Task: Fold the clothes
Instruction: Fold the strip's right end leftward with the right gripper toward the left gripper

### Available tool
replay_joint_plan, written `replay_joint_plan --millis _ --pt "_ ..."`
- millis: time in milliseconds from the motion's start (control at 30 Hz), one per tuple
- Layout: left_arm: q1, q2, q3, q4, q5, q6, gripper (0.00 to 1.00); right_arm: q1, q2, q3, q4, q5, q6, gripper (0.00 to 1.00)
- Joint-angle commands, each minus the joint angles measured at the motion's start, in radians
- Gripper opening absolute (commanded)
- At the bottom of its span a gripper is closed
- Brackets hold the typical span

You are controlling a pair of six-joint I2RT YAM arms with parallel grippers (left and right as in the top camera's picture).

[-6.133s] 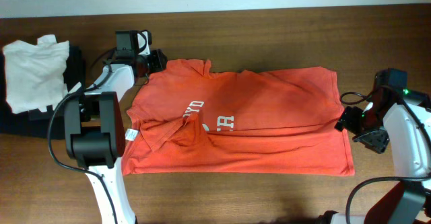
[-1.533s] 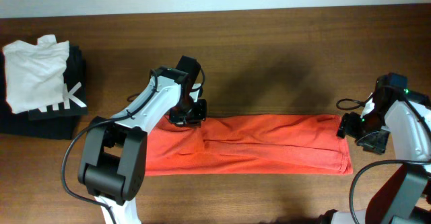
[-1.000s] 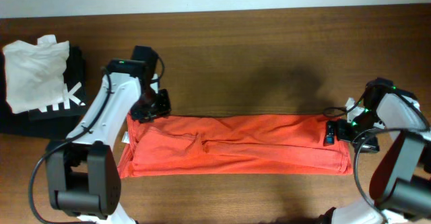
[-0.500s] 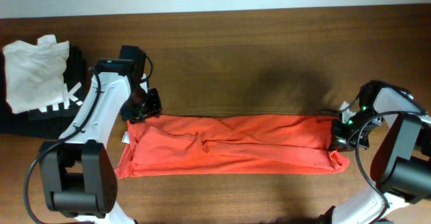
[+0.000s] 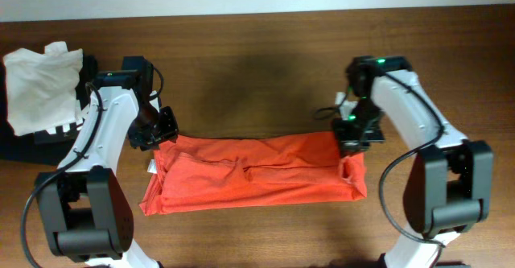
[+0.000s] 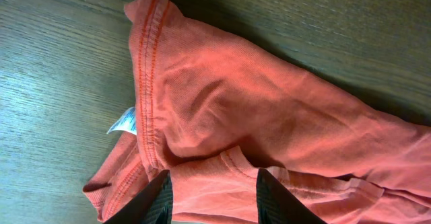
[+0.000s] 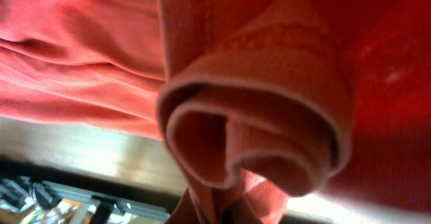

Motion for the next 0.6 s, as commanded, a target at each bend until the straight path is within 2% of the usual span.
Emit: replay_joint_plan --millis 0,200,500,533,567 --pt "0.007 -0.013 0.013 -0.004 -0.007 0.016 0.40 0.143 -0.032 0.015 0.043 -0.009 0.117 0.04" --pt "0.007 -0.013 0.013 -0.013 -0.007 0.016 0.40 0.301 -0.013 0.015 0.137 -0.013 0.199 0.04" --pt "0.007 -0.013 0.013 -0.014 -0.007 0.016 0.40 0.335 0.029 0.014 0.235 -0.095 0.225 0.04" --pt "0.007 -0.013 0.013 -0.015 -0.007 0.016 0.40 0.349 0.029 0.014 0.239 -0.095 0.224 0.08" --pt "0.007 -0.013 0.013 -0.015 -0.007 0.016 0.40 0.368 0.029 0.014 0.238 -0.097 0.224 0.26"
